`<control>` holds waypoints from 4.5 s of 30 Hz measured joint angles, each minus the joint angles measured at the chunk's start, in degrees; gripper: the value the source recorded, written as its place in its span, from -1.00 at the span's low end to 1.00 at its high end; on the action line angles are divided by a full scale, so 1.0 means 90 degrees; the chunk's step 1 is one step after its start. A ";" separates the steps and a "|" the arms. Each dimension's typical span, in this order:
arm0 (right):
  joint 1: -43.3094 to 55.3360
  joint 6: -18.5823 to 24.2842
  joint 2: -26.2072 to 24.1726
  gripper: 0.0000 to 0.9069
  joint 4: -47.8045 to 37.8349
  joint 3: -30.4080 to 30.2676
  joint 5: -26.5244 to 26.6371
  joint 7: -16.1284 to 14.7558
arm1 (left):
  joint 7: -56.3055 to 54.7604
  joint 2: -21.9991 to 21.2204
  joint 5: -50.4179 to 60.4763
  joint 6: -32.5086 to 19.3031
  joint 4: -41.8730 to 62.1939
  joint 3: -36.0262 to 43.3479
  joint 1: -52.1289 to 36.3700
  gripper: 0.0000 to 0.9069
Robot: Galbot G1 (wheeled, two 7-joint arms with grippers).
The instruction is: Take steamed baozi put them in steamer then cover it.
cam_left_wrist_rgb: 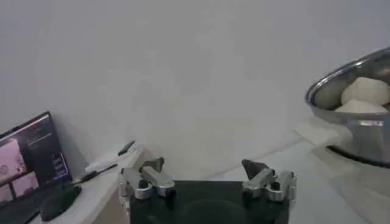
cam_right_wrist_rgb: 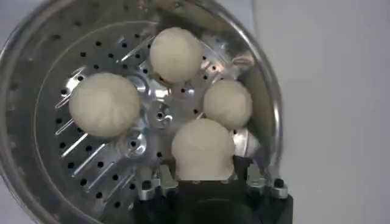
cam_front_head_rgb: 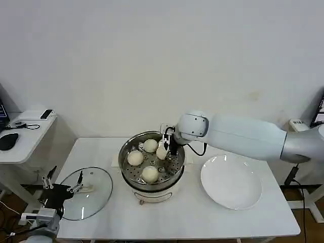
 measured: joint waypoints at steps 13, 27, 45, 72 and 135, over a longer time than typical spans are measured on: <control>-0.0172 -0.0043 -0.0038 1.00 0.0012 0.0006 -0.0043 0.0056 | -0.0004 -0.0049 -0.0002 0.0001 0.0000 0.0018 -0.0013 1.00; -0.0206 -0.0010 -0.0484 1.00 0.0527 0.0513 0.0040 0.0625 | 0.0000 -0.0047 -0.0006 -0.0024 0.0029 0.0035 -0.0030 1.00; -0.3208 0.1989 -0.1994 1.00 0.2154 0.3748 -0.0517 0.3275 | -0.0014 -0.0114 0.0069 -0.0093 0.0144 0.0230 -0.0108 1.00; -1.1362 0.4972 0.1259 1.00 0.3295 1.2812 -0.2670 0.2610 | -0.0411 0.0276 0.2954 -0.1295 0.0889 -0.0018 0.0327 1.00; -1.3381 0.4870 0.2787 1.00 0.4478 1.4105 -0.2738 0.2675 | -0.0680 0.1631 0.6370 -0.1566 0.4077 0.1841 -0.1883 -1.00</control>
